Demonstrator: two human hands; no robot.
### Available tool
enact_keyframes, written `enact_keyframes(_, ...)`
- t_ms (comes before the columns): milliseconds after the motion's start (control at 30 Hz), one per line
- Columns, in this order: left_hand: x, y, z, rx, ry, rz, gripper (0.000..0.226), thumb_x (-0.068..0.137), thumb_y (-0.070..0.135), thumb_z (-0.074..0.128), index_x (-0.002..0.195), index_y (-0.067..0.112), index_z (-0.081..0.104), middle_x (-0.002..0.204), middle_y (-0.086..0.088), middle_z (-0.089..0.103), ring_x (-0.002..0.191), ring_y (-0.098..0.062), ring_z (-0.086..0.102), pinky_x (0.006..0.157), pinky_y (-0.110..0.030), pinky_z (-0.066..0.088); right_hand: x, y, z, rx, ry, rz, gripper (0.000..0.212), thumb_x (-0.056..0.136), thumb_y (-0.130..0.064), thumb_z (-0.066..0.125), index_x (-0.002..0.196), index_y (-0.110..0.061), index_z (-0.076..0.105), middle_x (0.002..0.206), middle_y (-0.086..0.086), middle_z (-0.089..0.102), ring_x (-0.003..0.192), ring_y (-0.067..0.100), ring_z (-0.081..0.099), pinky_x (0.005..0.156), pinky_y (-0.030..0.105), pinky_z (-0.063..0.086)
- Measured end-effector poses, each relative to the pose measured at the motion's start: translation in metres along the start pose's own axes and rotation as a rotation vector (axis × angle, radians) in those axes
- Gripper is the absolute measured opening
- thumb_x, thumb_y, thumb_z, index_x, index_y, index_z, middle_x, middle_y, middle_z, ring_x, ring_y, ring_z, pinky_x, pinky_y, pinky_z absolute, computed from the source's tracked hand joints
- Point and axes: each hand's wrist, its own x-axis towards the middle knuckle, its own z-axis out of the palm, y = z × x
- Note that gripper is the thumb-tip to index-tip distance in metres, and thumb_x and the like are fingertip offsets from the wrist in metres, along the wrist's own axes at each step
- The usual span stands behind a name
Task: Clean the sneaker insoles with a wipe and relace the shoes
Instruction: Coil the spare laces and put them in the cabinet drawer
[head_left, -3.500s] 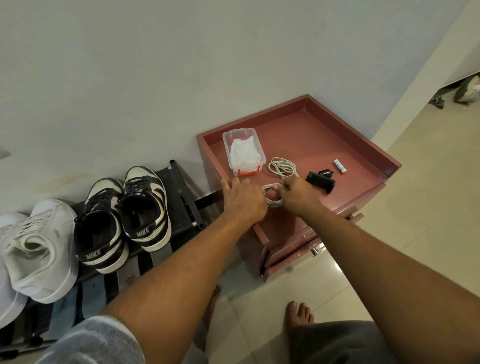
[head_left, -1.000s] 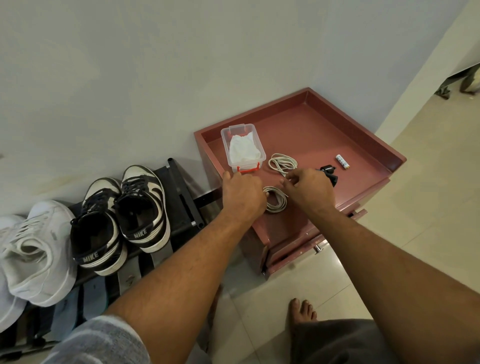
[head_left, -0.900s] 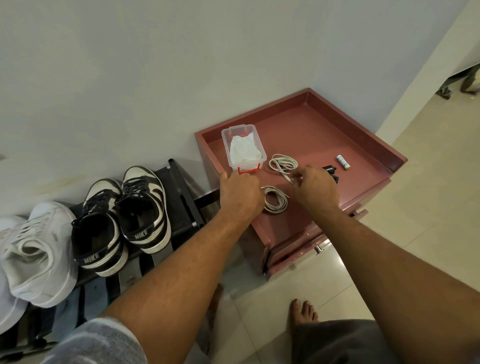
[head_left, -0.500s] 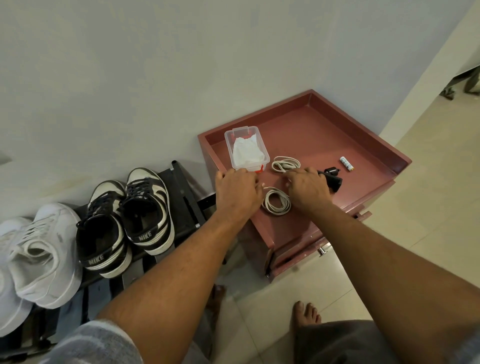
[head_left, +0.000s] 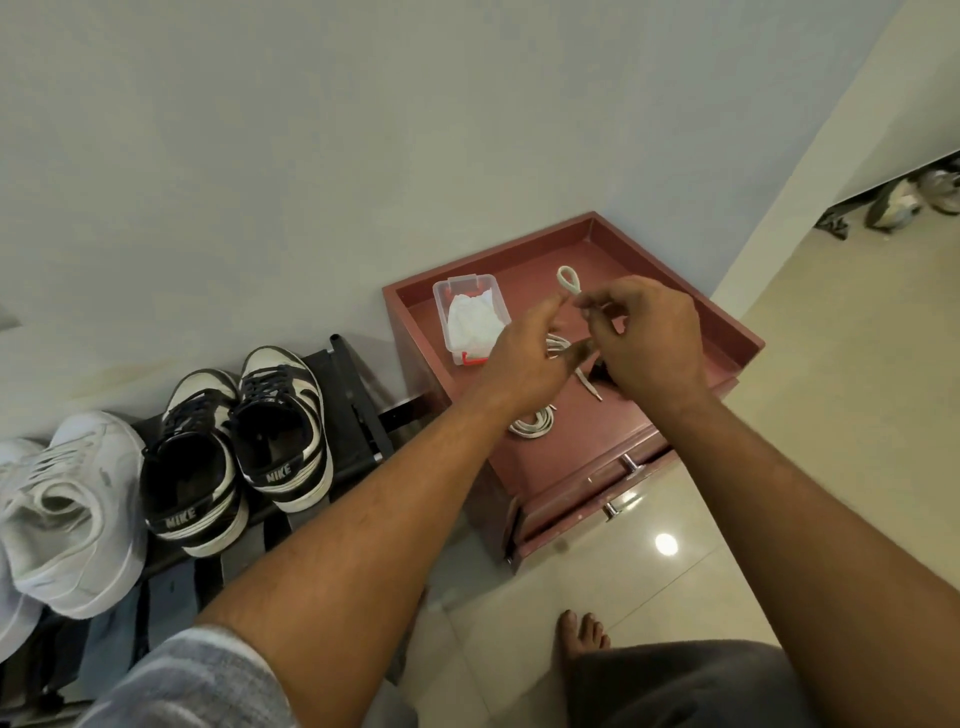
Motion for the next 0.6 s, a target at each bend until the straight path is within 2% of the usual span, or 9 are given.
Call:
enact_keyframes(133, -0.002, 0.035, 0.008, -0.255, -0.018, 0.078, 0.026, 0.1, 0.01, 0.069, 0.125, 0.014, 0.073, 0.111, 0.0, 0.08, 0.104, -0.014, 0.077, 0.093, -0.036, 0.062, -0.007, -0.013, -0.03, 0.038, 0.072, 0.037, 0.013, 0.091, -0.021, 0.072, 0.099, -0.029, 0.08, 0.093, -0.016, 0.074, 0.08, 0.002, 0.068, 0.076, 0.023, 0.056)
enact_keyframes(167, -0.003, 0.043, 0.008, -0.285, -0.022, 0.088, 0.02, 0.1, 0.008, 0.067, 0.117, 0.013, 0.076, 0.104, -0.001, 0.081, 0.099, -0.016, 0.078, 0.091, -0.04, 0.063, -0.008, -0.013, -0.036, 0.073, 0.1, 0.061, 0.013, 0.091, -0.021, 0.073, 0.098, -0.029, 0.08, 0.092, -0.017, 0.074, 0.079, 0.002, 0.067, 0.075, 0.02, 0.055)
enact_keyframes(267, -0.012, 0.06, 0.008, -0.268, -0.031, 0.093, 0.017, 0.101, 0.013, 0.063, 0.105, 0.015, 0.08, 0.093, -0.001, 0.082, 0.092, -0.022, 0.08, 0.088, -0.052, 0.063, -0.013, -0.011, -0.053, 0.188, 0.172, 0.149, 0.012, 0.089, -0.02, 0.076, 0.096, -0.029, 0.08, 0.087, -0.019, 0.073, 0.074, 0.004, 0.067, 0.07, 0.014, 0.051)
enact_keyframes(367, -0.028, 0.074, 0.005, -0.224, -0.023, 0.092, 0.015, 0.103, 0.02, 0.066, 0.099, 0.016, 0.08, 0.086, 0.002, 0.081, 0.083, -0.019, 0.079, 0.077, -0.045, 0.064, -0.02, -0.013, -0.064, 0.245, 0.188, 0.206, 0.007, 0.09, -0.025, 0.079, 0.095, -0.03, 0.08, 0.083, -0.021, 0.073, 0.072, 0.003, 0.067, 0.067, 0.01, 0.049)
enact_keyframes(500, -0.056, 0.078, -0.006, -0.096, 0.044, 0.056, 0.013, 0.103, 0.026, 0.069, 0.101, 0.026, 0.082, 0.087, 0.013, 0.08, 0.082, -0.008, 0.076, 0.078, -0.04, 0.063, -0.044, -0.011, -0.065, 0.276, 0.143, 0.295, 0.009, 0.089, -0.025, 0.08, 0.094, -0.032, 0.079, 0.083, -0.021, 0.073, 0.072, 0.003, 0.066, 0.067, 0.019, 0.054)
enact_keyframes(600, -0.081, 0.064, -0.004, -0.127, 0.149, -0.034, 0.014, 0.101, 0.034, 0.069, 0.103, 0.029, 0.082, 0.089, 0.014, 0.08, 0.087, -0.007, 0.076, 0.083, -0.042, 0.064, -0.058, 0.001, -0.056, 0.177, 0.01, 0.404, 0.006, 0.088, -0.027, 0.081, 0.091, -0.032, 0.077, 0.077, -0.018, 0.071, 0.072, 0.001, 0.065, 0.069, 0.024, 0.055)
